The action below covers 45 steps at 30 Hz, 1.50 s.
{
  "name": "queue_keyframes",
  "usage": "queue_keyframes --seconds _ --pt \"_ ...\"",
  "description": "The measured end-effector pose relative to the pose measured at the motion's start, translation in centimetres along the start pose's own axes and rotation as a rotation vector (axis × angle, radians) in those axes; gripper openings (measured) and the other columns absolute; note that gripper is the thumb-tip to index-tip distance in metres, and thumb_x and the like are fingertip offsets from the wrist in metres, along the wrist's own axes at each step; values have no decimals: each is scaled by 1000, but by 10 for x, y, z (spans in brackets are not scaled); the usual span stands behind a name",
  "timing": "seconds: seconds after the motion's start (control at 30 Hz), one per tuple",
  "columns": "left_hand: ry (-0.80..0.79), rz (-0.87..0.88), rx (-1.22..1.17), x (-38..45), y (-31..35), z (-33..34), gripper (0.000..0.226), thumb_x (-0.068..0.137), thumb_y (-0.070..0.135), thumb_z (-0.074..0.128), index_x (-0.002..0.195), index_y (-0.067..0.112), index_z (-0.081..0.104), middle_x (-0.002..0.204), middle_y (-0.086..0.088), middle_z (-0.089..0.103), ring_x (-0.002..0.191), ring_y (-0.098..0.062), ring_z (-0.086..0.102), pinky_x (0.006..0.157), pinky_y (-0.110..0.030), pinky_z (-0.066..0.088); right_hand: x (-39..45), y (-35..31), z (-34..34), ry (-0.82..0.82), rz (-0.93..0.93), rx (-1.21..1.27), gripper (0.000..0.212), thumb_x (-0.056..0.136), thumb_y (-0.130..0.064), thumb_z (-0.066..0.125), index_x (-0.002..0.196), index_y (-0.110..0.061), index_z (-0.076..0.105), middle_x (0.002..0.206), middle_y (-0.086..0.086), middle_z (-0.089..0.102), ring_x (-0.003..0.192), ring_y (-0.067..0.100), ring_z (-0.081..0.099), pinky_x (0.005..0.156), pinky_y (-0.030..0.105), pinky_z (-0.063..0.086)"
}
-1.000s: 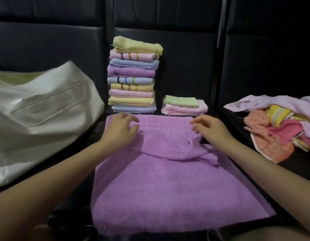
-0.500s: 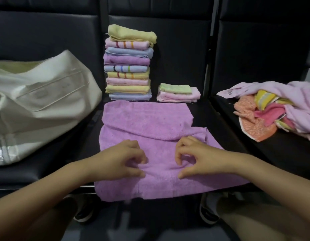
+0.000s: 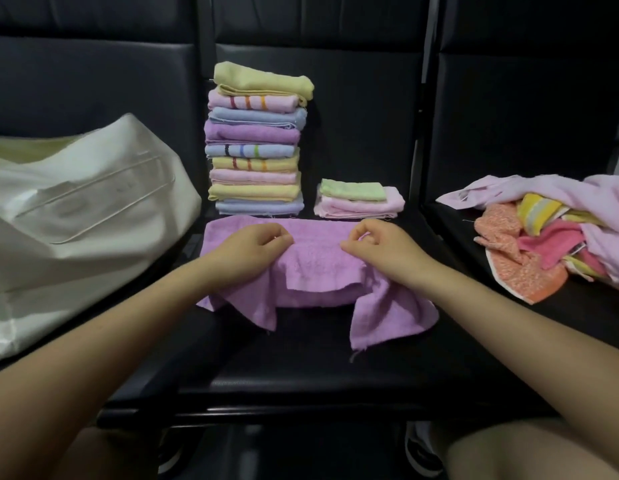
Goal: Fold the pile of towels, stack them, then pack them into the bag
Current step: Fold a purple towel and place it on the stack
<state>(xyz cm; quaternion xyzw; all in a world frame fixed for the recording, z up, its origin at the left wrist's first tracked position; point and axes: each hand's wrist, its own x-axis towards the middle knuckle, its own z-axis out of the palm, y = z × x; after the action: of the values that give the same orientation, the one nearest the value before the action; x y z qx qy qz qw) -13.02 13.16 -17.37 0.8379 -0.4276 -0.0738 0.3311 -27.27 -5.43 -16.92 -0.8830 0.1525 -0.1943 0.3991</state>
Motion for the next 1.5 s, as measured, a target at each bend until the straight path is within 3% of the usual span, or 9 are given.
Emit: queue_keyframes --seconds 0.17,0.33,0.53,0.87,0.97,1.17,1.3,1.37,1.5 --pt "92 76 431 17 -30 10 21 92 41 60 105 25 64 97 6 49 99 -16 52 85 -35 45 14 46 9 -18 -24 -387 18 84 -23 70 99 -23 59 85 -6 52 80 14 50 73 31 41" --pt "150 294 218 15 -21 7 18 87 45 59 94 30 65 87 12 53 79 -8 54 74 -34 49 6 45 4 176 -356 -328 9 83 -19 67 92 -19 66 85 -9 52 81 7 44 73 23 37" --pt "-227 379 343 6 -15 29 53 75 66 46 109 31 65 105 10 59 96 -5 53 85 -29 46 -6 34 11 -273 -311 -536 33 80 -51 69 105 -30 64 99 -12 60 92 5 52 82 26 46" --pt "24 -69 -250 21 -9 15 29 101 24 48 95 1 63 86 -6 62 80 -14 53 79 -33 45 8 15 -3 -153 -163 -373 28 91 -15 58 64 -22 54 63 -7 51 64 11 46 69 36 42" --pt "92 -34 -56 22 -16 -5 29 98 30 52 78 9 59 66 2 54 60 -12 48 57 -29 39 13 17 -18 -38 -174 -319 23 90 -6 53 68 -3 57 62 6 53 63 12 42 65 37 38" --pt "249 -64 96 22 -58 -24 25 94 26 60 81 7 67 78 -9 65 79 -28 58 67 -33 36 23 36 -29 56 -52 -226 25 91 -12 56 78 8 63 71 22 56 65 15 44 64 36 39" --pt "382 -40 137 23 -65 -10 26 98 20 51 84 0 58 88 -17 66 86 -33 58 72 -37 38 25 35 -17 231 56 65 27 93 -15 54 74 2 62 57 2 52 56 8 46 57 25 36" --pt "310 -24 137 23 -62 0 24 101 20 45 84 4 53 91 -14 63 89 -30 56 74 -36 38 19 33 -1 118 70 141 27 98 -15 49 72 -13 58 47 -7 52 43 3 46 51 19 37" --pt "205 -49 223 17 -58 9 25 103 25 39 88 11 53 94 -7 62 86 -22 52 74 -33 35 11 37 17 -155 6 -337 23 102 -23 38 83 -14 49 82 -1 55 80 20 51 69 31 35"
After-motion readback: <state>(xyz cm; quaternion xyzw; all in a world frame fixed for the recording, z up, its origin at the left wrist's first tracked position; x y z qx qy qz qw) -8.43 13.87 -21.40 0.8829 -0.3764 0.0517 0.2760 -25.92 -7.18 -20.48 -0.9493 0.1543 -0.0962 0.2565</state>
